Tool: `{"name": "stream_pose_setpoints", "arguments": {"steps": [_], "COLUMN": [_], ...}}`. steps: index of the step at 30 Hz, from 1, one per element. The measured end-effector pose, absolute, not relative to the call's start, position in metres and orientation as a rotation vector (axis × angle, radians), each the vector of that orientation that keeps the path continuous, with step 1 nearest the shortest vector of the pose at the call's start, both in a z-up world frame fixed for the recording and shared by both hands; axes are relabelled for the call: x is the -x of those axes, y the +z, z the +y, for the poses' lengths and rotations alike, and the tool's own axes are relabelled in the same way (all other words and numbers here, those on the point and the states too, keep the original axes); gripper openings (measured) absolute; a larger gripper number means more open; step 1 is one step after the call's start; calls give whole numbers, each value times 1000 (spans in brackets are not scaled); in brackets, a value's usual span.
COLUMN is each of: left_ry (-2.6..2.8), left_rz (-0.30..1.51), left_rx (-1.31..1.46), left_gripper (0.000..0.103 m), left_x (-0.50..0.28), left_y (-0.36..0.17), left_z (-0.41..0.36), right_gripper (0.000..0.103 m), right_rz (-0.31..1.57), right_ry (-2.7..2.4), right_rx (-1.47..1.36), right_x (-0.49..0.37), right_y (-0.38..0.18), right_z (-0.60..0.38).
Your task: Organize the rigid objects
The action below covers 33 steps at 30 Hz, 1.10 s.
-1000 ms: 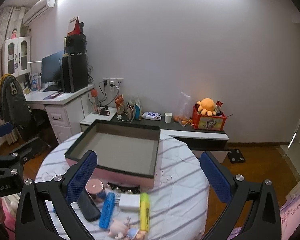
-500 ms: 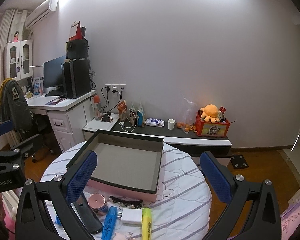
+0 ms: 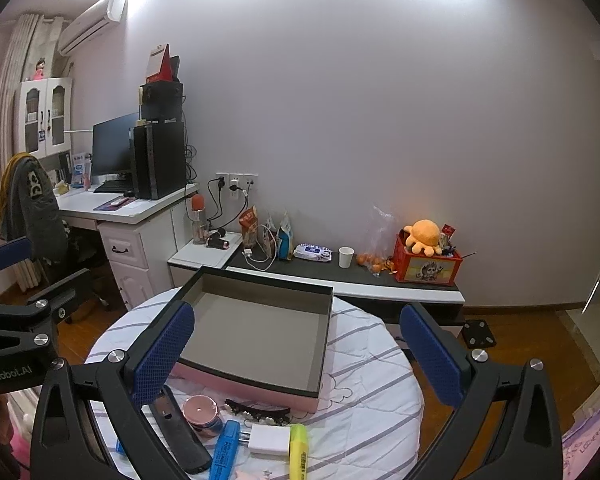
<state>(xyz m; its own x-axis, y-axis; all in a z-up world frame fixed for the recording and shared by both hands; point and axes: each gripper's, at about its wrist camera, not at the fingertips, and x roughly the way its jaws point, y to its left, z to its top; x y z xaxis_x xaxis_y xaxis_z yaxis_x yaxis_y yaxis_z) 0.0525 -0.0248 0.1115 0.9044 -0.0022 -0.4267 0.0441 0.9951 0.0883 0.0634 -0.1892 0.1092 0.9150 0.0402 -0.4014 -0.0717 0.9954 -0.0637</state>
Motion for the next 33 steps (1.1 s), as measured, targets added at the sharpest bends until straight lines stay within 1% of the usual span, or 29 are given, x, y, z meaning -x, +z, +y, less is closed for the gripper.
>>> {"name": "stream_pose_setpoints", "arguments": {"steps": [17,33], "left_ry": [1,8], "left_rz": [416,425], "left_rx": [-91,-91], "left_gripper": [103,103], "left_x": [-49,-45], "left_y": [123,122], "left_z": [-19,-16], "right_gripper": [103,103], "right_rz": [389,386], "right_ry": [35,38], "right_rx": [92,89], "right_x": [-59,-59], "right_y": [119,122], "right_z": [-191,-190]}}
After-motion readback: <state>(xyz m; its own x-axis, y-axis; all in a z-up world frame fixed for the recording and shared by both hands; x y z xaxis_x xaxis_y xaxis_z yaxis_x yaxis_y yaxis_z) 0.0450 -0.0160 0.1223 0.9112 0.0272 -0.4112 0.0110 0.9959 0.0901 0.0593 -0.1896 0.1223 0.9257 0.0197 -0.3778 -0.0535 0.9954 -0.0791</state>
